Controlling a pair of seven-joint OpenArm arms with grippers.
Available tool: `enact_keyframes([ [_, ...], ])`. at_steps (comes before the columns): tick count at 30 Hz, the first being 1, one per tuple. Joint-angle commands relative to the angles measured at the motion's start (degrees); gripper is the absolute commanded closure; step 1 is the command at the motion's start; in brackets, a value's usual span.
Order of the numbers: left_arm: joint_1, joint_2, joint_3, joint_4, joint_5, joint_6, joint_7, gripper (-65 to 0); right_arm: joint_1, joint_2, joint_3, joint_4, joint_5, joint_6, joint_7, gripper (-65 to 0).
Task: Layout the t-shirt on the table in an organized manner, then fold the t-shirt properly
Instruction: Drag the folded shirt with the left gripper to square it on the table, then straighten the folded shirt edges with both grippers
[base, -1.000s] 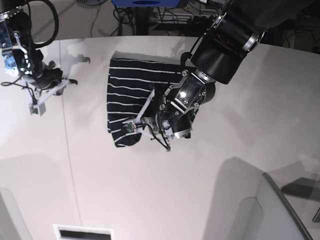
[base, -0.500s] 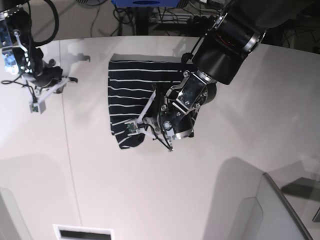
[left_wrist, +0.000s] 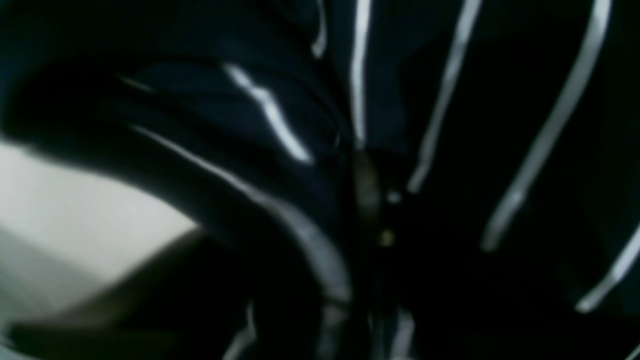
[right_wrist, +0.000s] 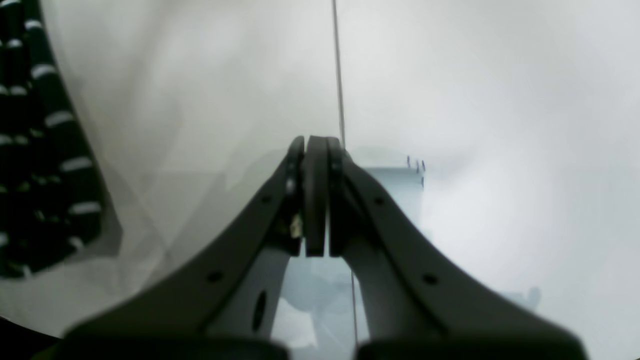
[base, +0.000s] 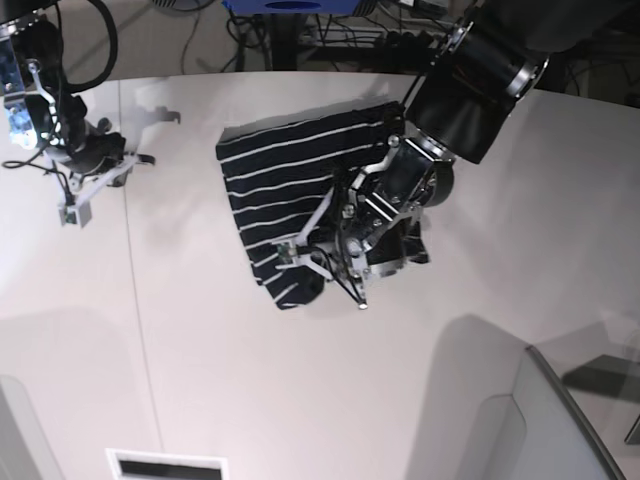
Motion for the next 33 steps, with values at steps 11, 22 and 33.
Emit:
enact_keyframes([
  [11,-2.46,0.47,-0.78,7.86,7.15,0.36,-0.28,-54.3,0.48,0.78,0.09,1.25,0.27,0.44,0.88,0.0],
  [22,4.75,-3.66,-5.62,30.63,7.15,0.36,12.91,-39.0,1.36,1.22,-3.43,9.16,0.18,0.44,-1.67,0.0],
  [33,25.32,-8.06,-28.56,27.2,6.88,0.36,0.16,0.0,8.22,0.87,-21.54,8.99,0.18,-0.09,-1.94,0.0],
])
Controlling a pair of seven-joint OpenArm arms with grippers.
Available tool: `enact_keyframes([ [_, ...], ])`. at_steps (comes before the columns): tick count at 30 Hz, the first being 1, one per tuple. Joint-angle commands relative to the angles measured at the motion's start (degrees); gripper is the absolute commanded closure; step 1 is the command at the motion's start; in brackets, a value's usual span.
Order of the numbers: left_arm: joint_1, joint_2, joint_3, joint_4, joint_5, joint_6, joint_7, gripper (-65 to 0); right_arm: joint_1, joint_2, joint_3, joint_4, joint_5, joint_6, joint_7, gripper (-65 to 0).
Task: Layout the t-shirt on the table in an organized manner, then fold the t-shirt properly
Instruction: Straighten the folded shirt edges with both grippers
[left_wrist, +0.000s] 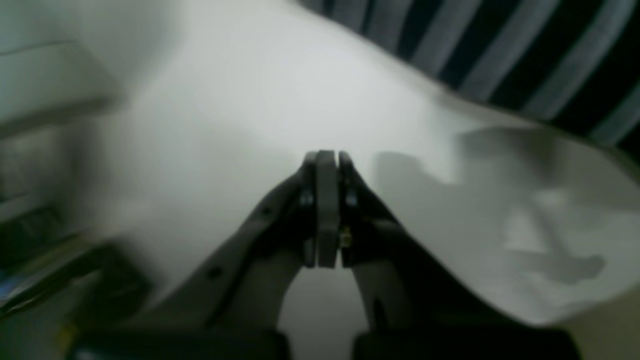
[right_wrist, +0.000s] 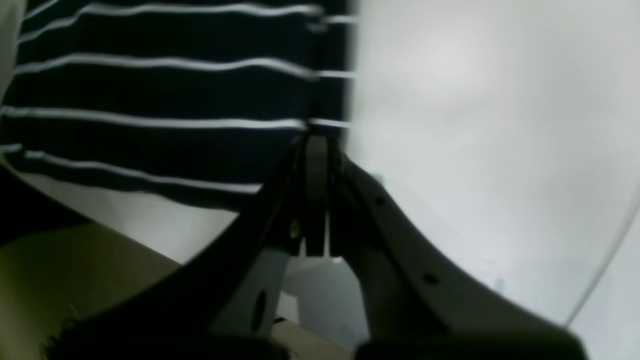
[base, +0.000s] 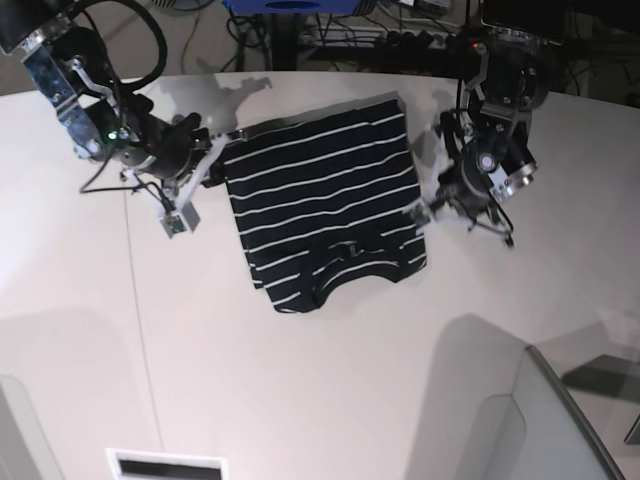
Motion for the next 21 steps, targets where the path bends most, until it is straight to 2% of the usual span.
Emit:
enact_keyframes([
  [1,-0.43,-0.21,-0.41,-1.62,0.02,0.36,-1.53,0.0,1.25,0.56,0.01,0.33,0.16,-0.04,1.06,0.0],
  [6,-1.83,1.99,-0.5,-11.03,-0.07,0.36,-7.86,0.0,1.51,0.56,-0.43,-1.6,0.16,-0.04,1.15,0.0],
  [16,-10.01,7.35,-0.15,-18.24,-0.07,1.02,-8.48,0.0,1.25,-0.58,-3.86,-2.66,0.16,0.31,1.23,0.0],
  [19,-11.77,7.88,3.1,-18.94,-0.07,1.11,-8.39,0.0,1.07,-1.28,-4.65,-2.66,0.16,0.31,1.15,0.0],
  [21,-12.74,7.97,5.04,-19.82,-0.07,2.34,-8.39,0.0,0.81,-1.46,-4.74,-2.48,0.16,0.31,1.06,0.0],
])
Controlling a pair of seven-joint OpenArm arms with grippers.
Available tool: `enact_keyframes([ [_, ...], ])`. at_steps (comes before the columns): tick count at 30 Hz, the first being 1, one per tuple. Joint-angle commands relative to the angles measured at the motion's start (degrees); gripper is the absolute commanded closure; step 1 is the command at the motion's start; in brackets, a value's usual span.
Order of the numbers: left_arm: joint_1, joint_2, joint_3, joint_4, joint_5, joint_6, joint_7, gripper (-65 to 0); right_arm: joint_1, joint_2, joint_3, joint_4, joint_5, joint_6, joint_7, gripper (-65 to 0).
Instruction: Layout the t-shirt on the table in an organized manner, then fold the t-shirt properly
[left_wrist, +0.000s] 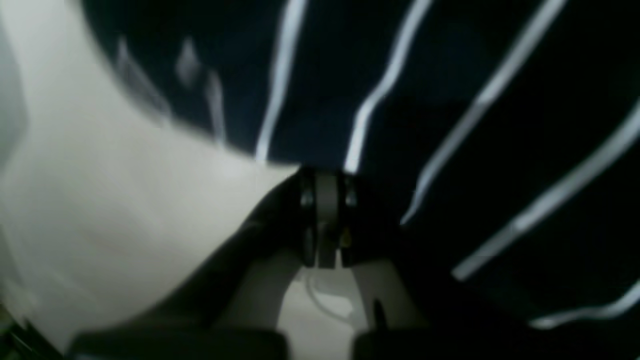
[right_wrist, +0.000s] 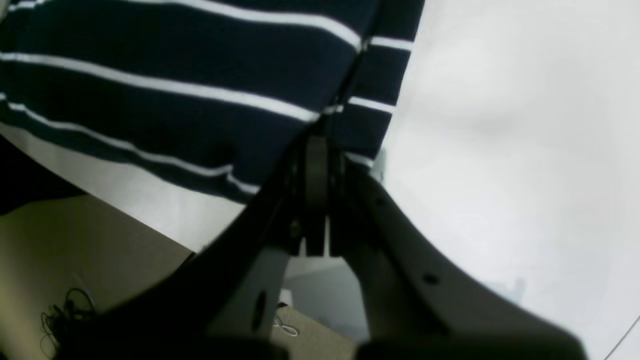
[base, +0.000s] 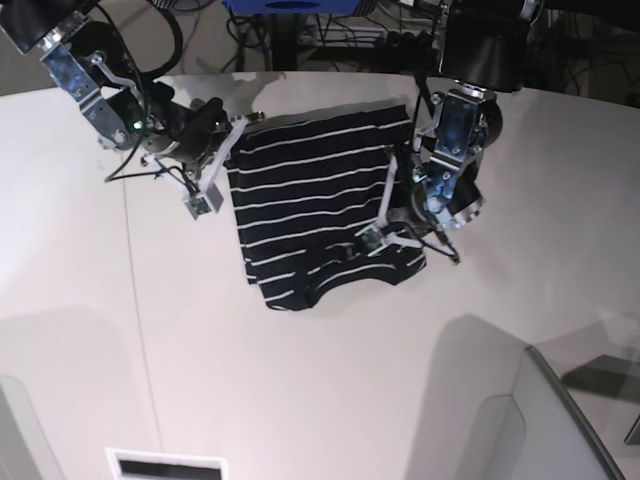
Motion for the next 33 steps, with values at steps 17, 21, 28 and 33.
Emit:
enact_keyframes([
  [17,-5.31,1.37,4.27,-2.96,-1.31,2.35,-2.07,0.0,-1.39,1.96,0.67,0.11,0.47,-0.04,1.13,0.0],
  [21,-5.04,-0.74,2.6,4.33,-1.49,2.35,-1.89,0.0,-2.0,2.22,4.27,0.47,0.47,-0.04,0.95,0.0],
  [28,0.41,-2.58,-4.96,20.6,-1.66,2.0,0.83,0.0,-8.95,2.75,14.56,6.97,-2.61,-2.33,0.86,0.0],
  [33,17.64,-4.43,-5.66,36.07,-2.37,2.0,1.36,0.0,-19.94,3.37,22.12,17.7,-12.54,-2.15,0.69,0.0],
])
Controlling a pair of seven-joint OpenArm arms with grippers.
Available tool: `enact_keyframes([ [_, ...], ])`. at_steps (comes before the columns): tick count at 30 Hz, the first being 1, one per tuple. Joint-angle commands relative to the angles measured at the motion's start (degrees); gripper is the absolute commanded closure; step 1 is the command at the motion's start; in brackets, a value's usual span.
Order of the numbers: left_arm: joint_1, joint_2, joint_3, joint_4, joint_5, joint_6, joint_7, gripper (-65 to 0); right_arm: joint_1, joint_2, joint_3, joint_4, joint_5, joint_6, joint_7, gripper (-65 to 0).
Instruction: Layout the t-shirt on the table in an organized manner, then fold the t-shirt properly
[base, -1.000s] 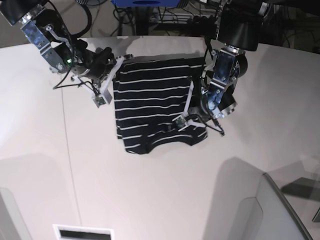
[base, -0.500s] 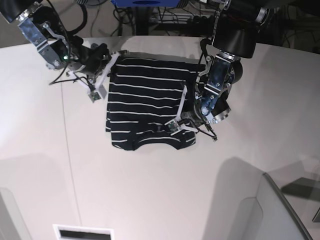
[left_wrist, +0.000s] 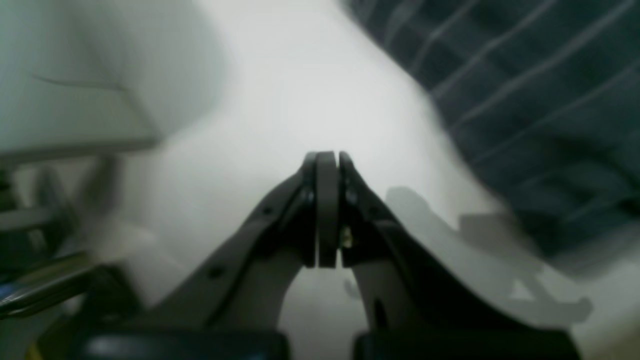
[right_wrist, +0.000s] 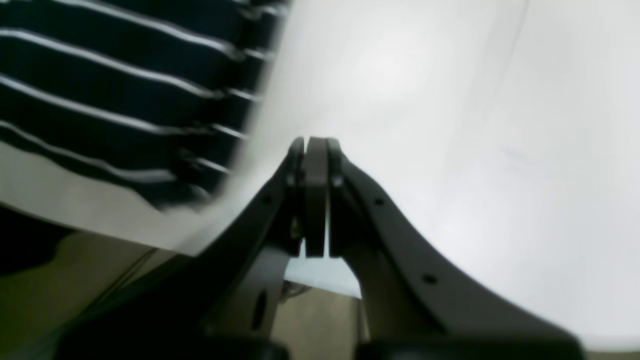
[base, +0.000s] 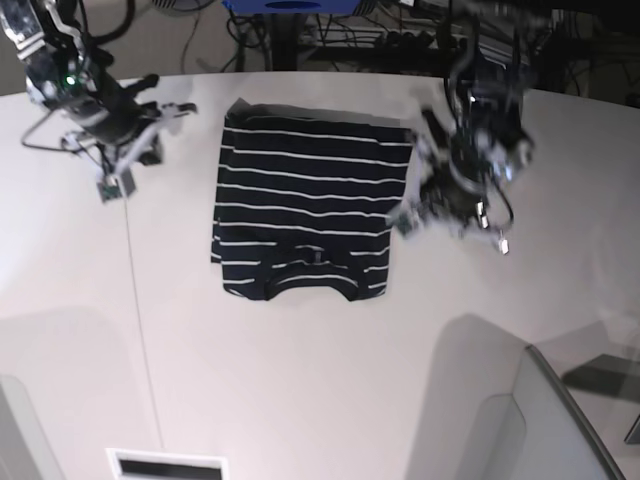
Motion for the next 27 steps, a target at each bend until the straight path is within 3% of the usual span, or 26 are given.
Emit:
enact_keyframes([
  [1,2.57,-1.09,-0.26,3.18,0.3,0.51,-1.05,0.0,-2.2,0.68,1.01,1.7,-1.12,0.1,0.4,0.0],
  [5,14.88,-1.35,-4.66,4.41,0.21,0.69,-5.8,0.0,-9.32,0.68,3.47,4.52,-3.93,-0.08,0.31,0.0],
  [8,23.67,-1.35,-7.65,4.41,0.13,0.69,-8.43,0.0,-16.7,0.33,9.45,4.6,-3.85,-0.08,0.31,0.0],
  [14,35.1,-1.09,-9.67,2.3,0.04,0.78,-11.33,0.0,-26.11,0.59,13.4,3.29,-3.85,0.54,0.31,0.0],
  [20,34.49,1.55,-8.79,-6.84,0.04,5.09,-11.77,0.0,-20.75,0.85,2.06,-11.75,-3.76,10.03,0.4,0.0],
  [25,30.62,1.11,-4.04,-24.16,0.13,10.71,-19.69,0.0,-9.32,-0.11,-8.58,-35.4,-3.85,12.4,1.02,0.0],
  [27,27.63,1.11,-3.6,-33.83,0.13,12.56,-22.94,0.0,-4.05,-2.57,-12.53,-45.24,-4.11,13.2,3.13,0.0],
])
